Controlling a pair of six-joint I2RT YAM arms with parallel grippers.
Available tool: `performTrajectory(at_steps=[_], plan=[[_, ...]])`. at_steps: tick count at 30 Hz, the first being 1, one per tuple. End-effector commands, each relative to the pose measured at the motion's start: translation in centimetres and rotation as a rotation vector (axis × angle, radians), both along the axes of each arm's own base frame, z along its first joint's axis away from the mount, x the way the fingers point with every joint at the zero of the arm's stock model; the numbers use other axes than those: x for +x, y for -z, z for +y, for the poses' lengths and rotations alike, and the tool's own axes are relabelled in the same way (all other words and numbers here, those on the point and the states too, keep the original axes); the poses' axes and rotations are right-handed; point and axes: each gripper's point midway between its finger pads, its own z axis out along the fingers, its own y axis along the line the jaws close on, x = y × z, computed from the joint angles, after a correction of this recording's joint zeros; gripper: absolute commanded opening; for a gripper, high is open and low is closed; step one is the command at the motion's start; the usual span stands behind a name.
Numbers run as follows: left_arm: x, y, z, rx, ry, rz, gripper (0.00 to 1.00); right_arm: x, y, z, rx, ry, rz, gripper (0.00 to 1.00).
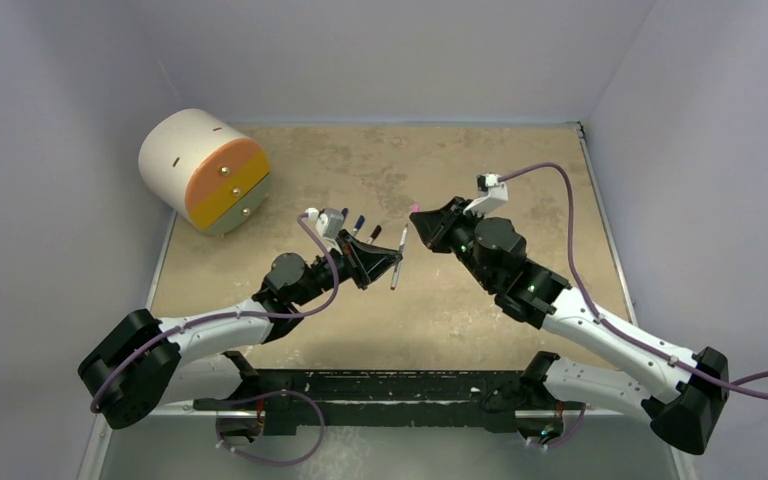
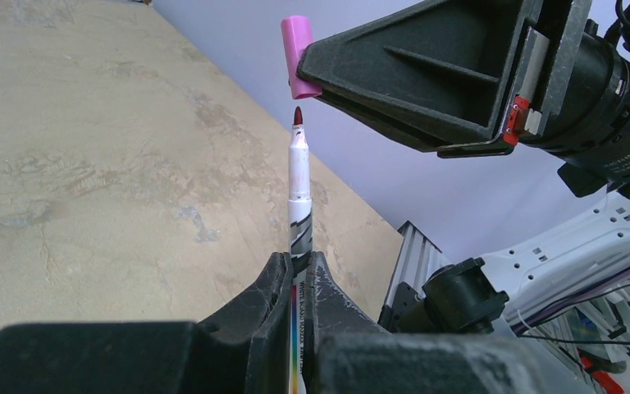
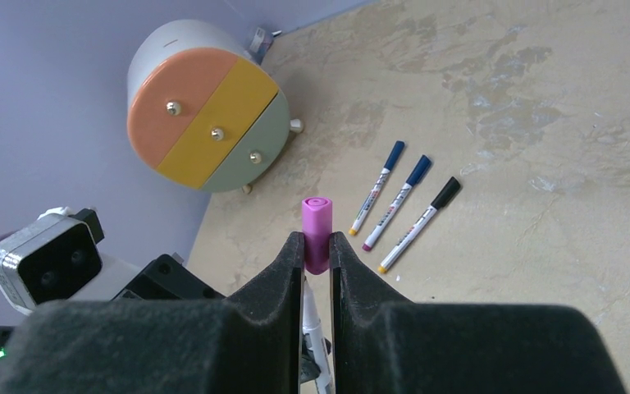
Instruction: Insert the pens into the pen caps
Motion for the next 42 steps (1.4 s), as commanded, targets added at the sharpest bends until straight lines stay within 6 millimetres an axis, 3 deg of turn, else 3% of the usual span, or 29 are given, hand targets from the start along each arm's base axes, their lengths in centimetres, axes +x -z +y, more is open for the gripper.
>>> performTrajectory(at_steps=[1,16,42], plan=[[0.0,-2.3,-0.1,-0.054,-0.003,-0.045,0.0,0.0,-1.3,-0.1,0.014,-0.006,-0.052,0.0],[0.0,-2.0,-0.4,-0.048,0.01,-0.044,0.0,-0.1,-1.7,0.6,0.01,-0.045,-0.076,0.0],[-0.1,-2.9,-0.3,-0.071,0.01,-0.061,0.0,-0.1,-0.1,1.2,-0.011,-0.067,-0.057,0.0]])
